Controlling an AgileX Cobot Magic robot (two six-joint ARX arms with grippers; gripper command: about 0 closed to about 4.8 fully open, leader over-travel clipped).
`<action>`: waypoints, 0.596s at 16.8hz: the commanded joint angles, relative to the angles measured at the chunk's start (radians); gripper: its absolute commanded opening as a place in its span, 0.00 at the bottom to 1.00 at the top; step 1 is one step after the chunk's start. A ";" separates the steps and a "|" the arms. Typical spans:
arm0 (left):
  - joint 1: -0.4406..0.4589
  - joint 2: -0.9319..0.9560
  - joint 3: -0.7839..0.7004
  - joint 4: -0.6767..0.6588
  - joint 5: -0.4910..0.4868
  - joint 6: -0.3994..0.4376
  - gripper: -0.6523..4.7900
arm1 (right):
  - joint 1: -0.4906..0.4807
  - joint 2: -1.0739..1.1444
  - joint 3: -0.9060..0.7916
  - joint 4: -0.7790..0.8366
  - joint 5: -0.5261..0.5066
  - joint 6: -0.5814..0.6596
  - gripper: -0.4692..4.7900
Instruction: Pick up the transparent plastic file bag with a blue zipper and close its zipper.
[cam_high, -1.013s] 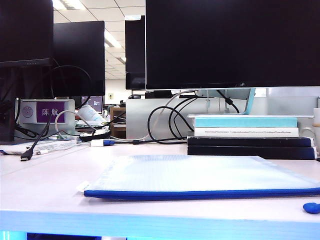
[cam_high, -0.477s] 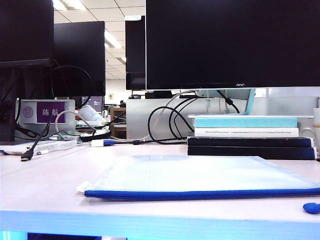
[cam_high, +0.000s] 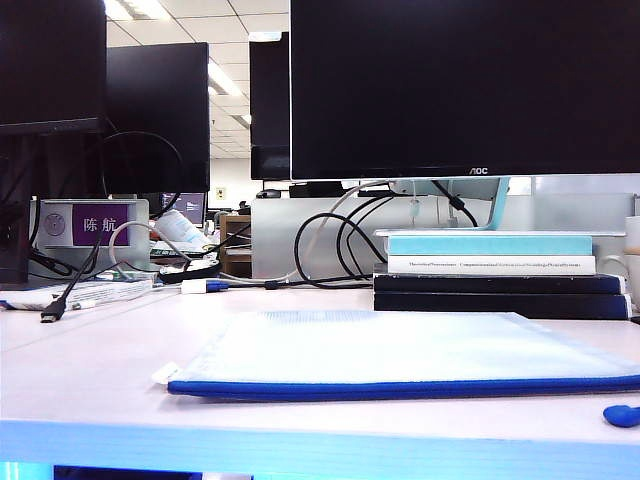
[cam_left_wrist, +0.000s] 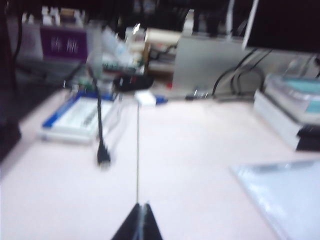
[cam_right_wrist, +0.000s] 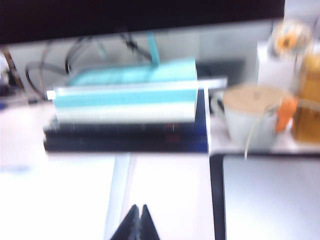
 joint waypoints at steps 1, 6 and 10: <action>0.002 0.000 -0.031 -0.041 -0.063 -0.003 0.11 | 0.000 0.000 -0.006 -0.089 -0.002 0.001 0.09; 0.001 0.000 -0.044 -0.091 -0.066 0.020 0.12 | 0.001 0.000 -0.006 -0.114 -0.011 0.028 0.09; 0.001 0.000 -0.044 -0.104 -0.001 0.077 0.16 | 0.001 0.000 -0.006 -0.111 -0.006 0.029 0.09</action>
